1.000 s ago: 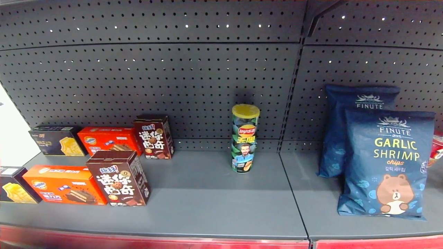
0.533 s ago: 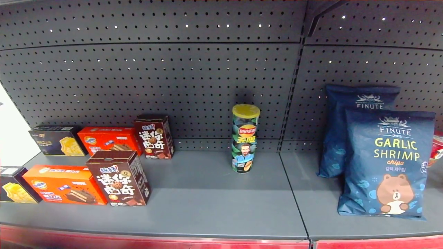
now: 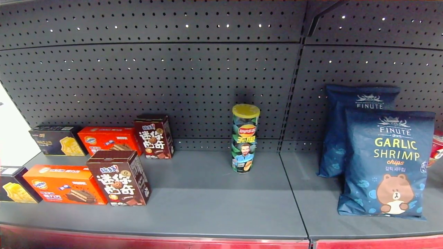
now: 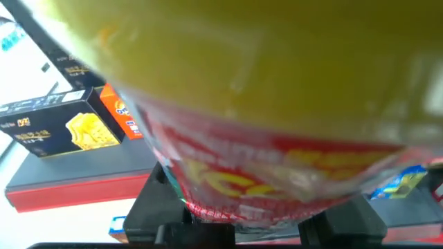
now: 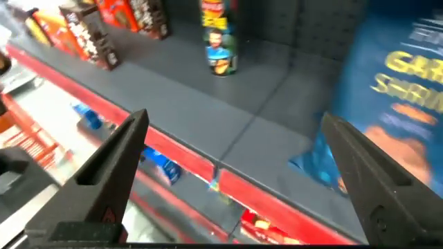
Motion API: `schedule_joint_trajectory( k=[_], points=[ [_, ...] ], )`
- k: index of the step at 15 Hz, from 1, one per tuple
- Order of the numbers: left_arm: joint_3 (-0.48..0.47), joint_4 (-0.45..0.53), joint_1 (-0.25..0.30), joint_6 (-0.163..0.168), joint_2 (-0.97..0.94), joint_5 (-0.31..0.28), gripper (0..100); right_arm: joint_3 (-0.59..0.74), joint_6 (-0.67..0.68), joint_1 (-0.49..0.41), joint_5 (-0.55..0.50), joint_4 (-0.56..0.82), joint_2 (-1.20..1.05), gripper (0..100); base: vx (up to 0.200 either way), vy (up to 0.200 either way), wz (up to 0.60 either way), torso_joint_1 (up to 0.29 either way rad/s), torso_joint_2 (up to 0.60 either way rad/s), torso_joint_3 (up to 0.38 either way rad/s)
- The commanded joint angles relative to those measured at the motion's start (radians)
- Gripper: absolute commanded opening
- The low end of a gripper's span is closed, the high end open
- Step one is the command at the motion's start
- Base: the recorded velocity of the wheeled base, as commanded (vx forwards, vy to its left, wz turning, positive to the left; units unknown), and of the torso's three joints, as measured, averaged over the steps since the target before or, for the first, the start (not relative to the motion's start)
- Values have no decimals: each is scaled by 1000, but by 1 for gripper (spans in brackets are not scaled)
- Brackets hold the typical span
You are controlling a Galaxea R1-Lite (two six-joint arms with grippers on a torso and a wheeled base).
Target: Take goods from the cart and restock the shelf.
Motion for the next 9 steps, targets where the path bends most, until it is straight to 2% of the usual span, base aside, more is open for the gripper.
schedule_joint_trajectory(
  k=[1,3,5,6,7,9],
  points=[
    [-13,-14,4,-35,80,21,0,-73,-1,86,-10,-30,208,100,0,0,0,0,0,0],
    [-38,-26,4,-26,109,65,0,-83,-1,142,-11,-84,286,100,0,0,0,0,0,0],
    [-84,-14,1,-21,113,140,0,-106,-12,184,-19,-130,403,100,0,0,0,0,0,0],
    [-84,-14,1,-19,113,140,0,-112,-23,186,-18,-135,424,100,0,0,0,0,0,0],
    [-74,-15,1,-18,116,140,0,-127,-73,184,-13,-179,501,100,0,0,0,0,0,0],
    [-71,-15,1,-18,112,137,0,-149,-81,191,-10,-264,576,100,0,0,0,0,0,0]
  ],
)
